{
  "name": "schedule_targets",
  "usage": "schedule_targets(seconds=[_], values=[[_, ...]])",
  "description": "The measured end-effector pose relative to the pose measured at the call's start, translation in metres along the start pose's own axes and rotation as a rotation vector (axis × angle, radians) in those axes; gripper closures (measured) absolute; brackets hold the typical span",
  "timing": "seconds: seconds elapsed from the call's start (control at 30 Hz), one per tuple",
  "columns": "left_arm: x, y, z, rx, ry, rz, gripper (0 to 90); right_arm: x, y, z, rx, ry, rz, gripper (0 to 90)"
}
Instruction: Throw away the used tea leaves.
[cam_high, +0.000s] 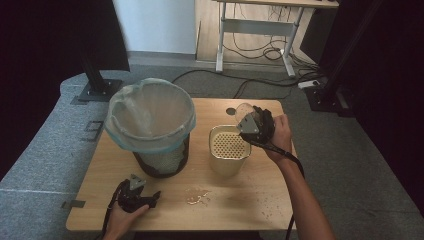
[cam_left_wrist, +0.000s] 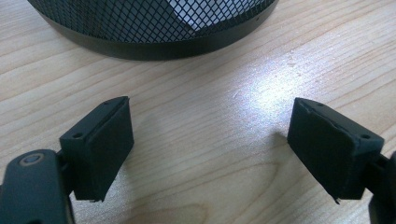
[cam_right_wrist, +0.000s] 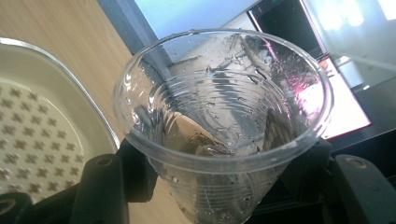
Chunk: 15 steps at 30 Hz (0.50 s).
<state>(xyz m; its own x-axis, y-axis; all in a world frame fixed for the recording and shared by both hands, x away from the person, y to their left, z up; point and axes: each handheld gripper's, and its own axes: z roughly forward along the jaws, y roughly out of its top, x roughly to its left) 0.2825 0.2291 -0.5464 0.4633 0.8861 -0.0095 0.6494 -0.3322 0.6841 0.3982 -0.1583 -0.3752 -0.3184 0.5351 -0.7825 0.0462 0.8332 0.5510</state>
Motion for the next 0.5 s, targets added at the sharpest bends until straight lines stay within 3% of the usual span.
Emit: schedule_targets(seconds=[0.17,0.2,0.27,0.33,0.4,0.5], values=[[0.0,0.0,0.0,0.001,0.0,0.001,13.7,0.008,0.003,0.002,0.02,-0.032,-0.121,38.8],[0.0,0.0,0.0,0.001,0.0,0.001,13.7,0.012,0.003,0.004,0.025,-0.039,-0.172,38.8],[0.0,0.0,0.0,0.001,0.0,0.001,13.7,0.013,0.004,0.005,0.026,-0.042,-0.179,38.9],[0.0,0.0,0.0,0.001,0.0,0.002,13.7,0.019,0.003,0.009,0.046,-0.06,-0.264,39.0],[0.0,0.0,0.0,0.001,0.0,0.001,13.7,0.021,0.003,0.01,0.05,-0.067,-0.29,39.0],[0.0,0.0,0.0,0.001,0.0,0.002,13.7,0.027,0.003,0.015,0.072,-0.08,-0.378,39.2]])
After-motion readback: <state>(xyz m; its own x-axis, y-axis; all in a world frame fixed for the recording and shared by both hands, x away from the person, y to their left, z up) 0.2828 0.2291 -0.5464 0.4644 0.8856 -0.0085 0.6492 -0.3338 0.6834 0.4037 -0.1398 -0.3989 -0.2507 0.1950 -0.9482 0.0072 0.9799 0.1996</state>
